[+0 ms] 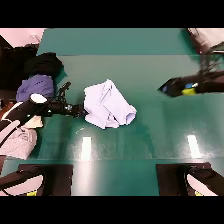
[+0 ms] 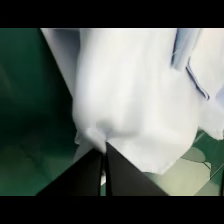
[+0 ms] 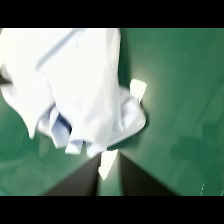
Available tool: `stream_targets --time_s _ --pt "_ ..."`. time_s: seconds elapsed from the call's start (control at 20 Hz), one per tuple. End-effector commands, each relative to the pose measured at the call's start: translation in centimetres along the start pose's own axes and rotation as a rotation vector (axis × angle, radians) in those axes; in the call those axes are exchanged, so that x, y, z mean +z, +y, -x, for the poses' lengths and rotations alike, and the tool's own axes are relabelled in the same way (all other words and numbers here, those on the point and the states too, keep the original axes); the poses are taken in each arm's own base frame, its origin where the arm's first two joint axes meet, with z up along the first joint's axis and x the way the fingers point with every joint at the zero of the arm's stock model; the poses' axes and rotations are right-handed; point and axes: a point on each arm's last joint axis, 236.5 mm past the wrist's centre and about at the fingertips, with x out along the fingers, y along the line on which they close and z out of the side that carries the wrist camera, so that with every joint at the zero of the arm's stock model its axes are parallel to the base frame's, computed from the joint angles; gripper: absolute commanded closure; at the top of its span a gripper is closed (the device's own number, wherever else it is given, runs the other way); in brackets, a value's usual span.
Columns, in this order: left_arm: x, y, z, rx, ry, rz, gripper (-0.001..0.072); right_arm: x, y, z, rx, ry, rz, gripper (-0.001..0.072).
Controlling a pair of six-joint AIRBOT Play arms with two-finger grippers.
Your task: Fold the shirts.
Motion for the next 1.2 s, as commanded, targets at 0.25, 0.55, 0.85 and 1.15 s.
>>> stream_targets --time_s 0.25,0.55,0.85,1.15 --pt "1.3 -4.8 3.8 -0.043 0.066 -0.204 0.0688 -8.4 1.4 -13.9 0.093 0.250 -0.149 0.0084" --pt "1.3 -4.7 3.8 -0.041 0.068 -0.206 0.0687 -8.1 1.9 -17.4 0.084 0.269 -0.110 0.0517" --pt "7.0 -7.0 11.2 0.071 -0.050 -0.383 0.0688 0.8 -0.1 -9.2 -0.035 0.048 0.070 0.0697" --pt "14.0 -20.7 32.9 0.204 -0.610 -0.717 0.0688 13.0 -0.6 14.7 -0.221 -0.527 0.120 0.0698"
